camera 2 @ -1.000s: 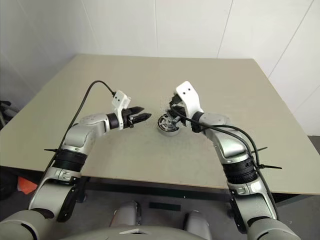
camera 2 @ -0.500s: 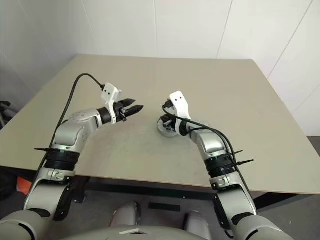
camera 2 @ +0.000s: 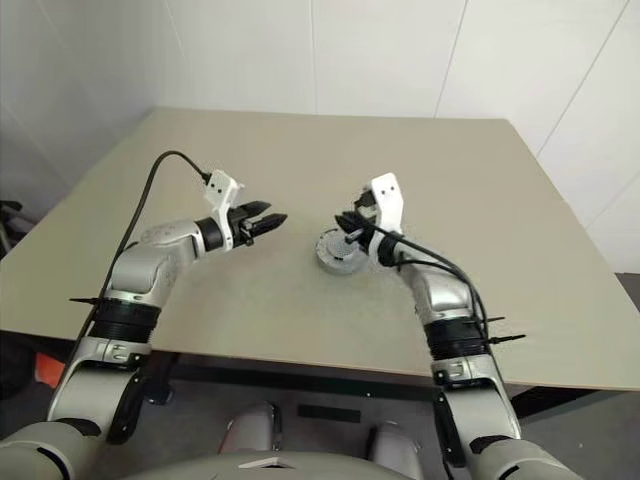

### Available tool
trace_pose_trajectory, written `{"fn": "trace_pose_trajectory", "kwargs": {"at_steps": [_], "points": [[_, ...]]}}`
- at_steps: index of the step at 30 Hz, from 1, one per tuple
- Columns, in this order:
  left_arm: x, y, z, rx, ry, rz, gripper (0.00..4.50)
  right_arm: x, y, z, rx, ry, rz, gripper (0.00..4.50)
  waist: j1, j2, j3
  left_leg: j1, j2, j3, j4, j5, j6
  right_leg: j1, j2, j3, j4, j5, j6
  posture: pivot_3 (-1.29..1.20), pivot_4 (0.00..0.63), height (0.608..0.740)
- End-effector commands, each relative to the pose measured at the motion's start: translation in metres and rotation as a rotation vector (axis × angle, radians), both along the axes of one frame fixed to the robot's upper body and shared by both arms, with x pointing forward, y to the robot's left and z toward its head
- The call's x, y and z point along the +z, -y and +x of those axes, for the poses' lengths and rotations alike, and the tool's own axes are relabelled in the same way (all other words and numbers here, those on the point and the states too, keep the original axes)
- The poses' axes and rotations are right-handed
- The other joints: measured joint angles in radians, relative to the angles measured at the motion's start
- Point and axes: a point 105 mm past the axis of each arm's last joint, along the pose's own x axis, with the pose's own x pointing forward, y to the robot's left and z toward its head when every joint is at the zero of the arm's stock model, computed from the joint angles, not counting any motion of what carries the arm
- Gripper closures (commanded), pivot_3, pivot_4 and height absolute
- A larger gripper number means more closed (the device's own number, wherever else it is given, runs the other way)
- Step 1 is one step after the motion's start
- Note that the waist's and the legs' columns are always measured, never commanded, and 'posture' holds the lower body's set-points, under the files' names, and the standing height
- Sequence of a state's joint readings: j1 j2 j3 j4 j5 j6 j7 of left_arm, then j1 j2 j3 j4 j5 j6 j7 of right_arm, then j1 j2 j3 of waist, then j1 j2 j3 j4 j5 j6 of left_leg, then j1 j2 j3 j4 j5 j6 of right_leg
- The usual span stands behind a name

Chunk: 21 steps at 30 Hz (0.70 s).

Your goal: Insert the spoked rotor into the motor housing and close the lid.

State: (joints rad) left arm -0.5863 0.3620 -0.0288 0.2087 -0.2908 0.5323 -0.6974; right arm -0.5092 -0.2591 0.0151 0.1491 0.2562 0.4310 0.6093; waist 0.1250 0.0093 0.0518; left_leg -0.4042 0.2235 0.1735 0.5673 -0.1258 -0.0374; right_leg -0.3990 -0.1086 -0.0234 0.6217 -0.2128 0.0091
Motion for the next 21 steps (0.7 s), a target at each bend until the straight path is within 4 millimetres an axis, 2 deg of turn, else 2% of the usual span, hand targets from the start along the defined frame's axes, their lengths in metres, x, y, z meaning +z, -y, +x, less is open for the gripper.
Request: {"fn": "trace_pose_trajectory", "kwargs": {"at_steps": [1, 4, 10, 14, 21], "points": [[0.015, 0.006, 0.005, -0.018, 0.062, -0.003, 1.72, 0.005, 0.006, -0.008, 0.05, 0.079, -0.097, 3.08, 0.0, 0.0, 0.0, 0.0, 0.0, 0.0, 0.0, 0.0, 0.0, 0.0, 0.0, 0.0, -0.001, 0.0, 0.0, 0.0, 0.0, 0.74], [0.015, 0.008, 0.006, -0.028, 0.061, 0.0, 1.72, -0.001, 0.009, -0.012, 0.062, 0.071, -0.125, 2.03, -0.002, 0.0, 0.0, 0.0, 0.0, 0.0, -0.002, 0.0, 0.0, 0.0, 0.0, 0.0, -0.001, 0.0, 0.0, 0.0, 0.0, 0.74], [0.011, 0.008, 0.008, -0.033, 0.06, 0.013, 1.72, -0.014, 0.0, -0.013, 0.048, 0.035, -0.139, 0.02, -0.005, 0.0, 0.0, 0.0, 0.0, 0.0, -0.001, 0.0, 0.0, -0.002, 0.0, 0.0, -0.001, 0.0, 0.0, 0.0, 0.0, 0.74], [0.009, 0.009, 0.006, -0.036, 0.062, 0.022, 1.72, -0.018, -0.01, -0.019, 0.1, 0.014, -0.152, 0.02, -0.003, 0.0, 0.0, 0.0, 0.0, 0.0, -0.001, 0.0, 0.0, -0.001, 0.0, 0.0, -0.001, 0.0, 0.0, 0.0, 0.0, 0.74], [0.006, 0.001, 0.008, -0.009, 0.065, 0.045, 1.72, -0.045, -0.01, -0.024, 0.119, -0.048, -0.234, 0.02, -0.002, 0.0, 0.0, 0.0, 0.0, 0.0, -0.001, 0.0, 0.001, -0.001, 0.0, 0.0, -0.002, 0.0, 0.0, 0.0, 0.0, 0.74]]}}
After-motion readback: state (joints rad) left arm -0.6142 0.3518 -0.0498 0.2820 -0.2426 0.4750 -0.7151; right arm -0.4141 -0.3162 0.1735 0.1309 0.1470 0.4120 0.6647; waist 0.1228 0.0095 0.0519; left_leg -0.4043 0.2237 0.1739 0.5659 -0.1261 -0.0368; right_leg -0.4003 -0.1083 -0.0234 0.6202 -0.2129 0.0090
